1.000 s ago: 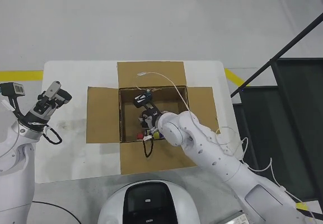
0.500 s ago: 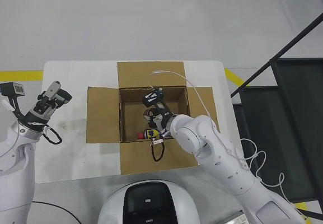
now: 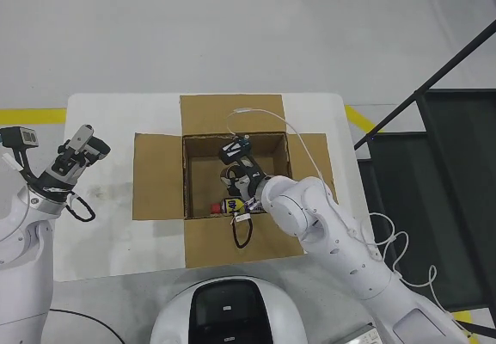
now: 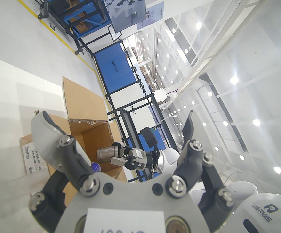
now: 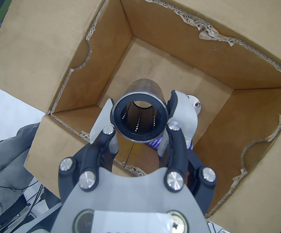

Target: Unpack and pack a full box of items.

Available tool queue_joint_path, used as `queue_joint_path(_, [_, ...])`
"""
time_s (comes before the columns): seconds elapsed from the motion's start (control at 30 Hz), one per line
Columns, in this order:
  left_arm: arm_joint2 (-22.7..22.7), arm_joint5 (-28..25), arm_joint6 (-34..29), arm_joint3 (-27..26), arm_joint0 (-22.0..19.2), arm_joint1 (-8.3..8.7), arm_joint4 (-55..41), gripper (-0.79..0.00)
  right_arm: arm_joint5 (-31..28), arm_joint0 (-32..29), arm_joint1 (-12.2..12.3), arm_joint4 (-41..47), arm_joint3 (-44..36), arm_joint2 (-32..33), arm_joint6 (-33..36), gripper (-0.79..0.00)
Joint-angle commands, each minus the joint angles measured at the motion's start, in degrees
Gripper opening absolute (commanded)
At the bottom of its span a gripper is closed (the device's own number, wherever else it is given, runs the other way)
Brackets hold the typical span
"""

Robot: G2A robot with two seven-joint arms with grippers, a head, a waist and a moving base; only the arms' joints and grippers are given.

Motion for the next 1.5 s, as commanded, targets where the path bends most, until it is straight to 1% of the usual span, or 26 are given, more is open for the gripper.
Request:
queue_joint_path(0.0, [0.0, 0.0, 0.0, 0.0, 0.0, 0.00, 0.0, 0.000, 0.0, 0.0, 0.0, 0.0, 0.0, 0.0, 0.0, -0.785])
queue_joint_path(0.53, [0.0, 0.0, 0.0, 0.0, 0.0, 0.00, 0.0, 0.000, 0.0, -0.2, 0.0, 0.3, 0.0, 0.1, -0.3, -0.785])
queue_joint_path(0.57, [0.0, 0.0, 0.0, 0.0, 0.0, 0.00, 0.0, 0.000, -0.2, -0.7, 0.1, 0.9, 0.1, 1.0, -1.2, -0.785])
queue_joint_path(0.63, [0.0, 0.0, 0.0, 0.0, 0.0, 0.00, 0.0, 0.000, -1.8, -1.7, 0.4, 2.6, -0.5, 2.8, -0.6, -0.785])
queue_joint_path(0.77, [0.0, 0.0, 0.0, 0.0, 0.0, 0.00, 0.0, 0.000, -6.6, -4.9, 2.0, 5.3, -5.6, 10.5, 4.5, -0.785])
queue_joint_path(0.93, [0.0, 0.0, 0.0, 0.0, 0.0, 0.00, 0.0, 0.000, -13.1, -12.0, 4.1, 10.7, -13.4, 23.8, 10.4, -0.785])
queue_joint_path(1.07, [0.0, 0.0, 0.0, 0.0, 0.0, 0.00, 0.0, 0.000, -17.6, -16.8, 5.4, 12.4, -15.2, 33.6, 12.5, -0.785])
queue_joint_path(1.17, [0.0, 0.0, 0.0, 0.0, 0.0, 0.00, 0.0, 0.000, -18.5, -19.3, 6.1, 14.5, -13.7, 40.9, 12.0, -0.785])
queue_joint_path(1.33, [0.0, 0.0, 0.0, 0.0, 0.0, 0.00, 0.0, 0.000, -18.4, -21.1, 6.7, 16.9, -11.0, 47.0, 10.8, -0.785])
queue_joint_path(1.47, [0.0, 0.0, 0.0, 0.0, 0.0, 0.00, 0.0, 0.000, -18.7, -21.4, 6.7, 17.5, -11.1, 47.2, 10.8, -0.785])
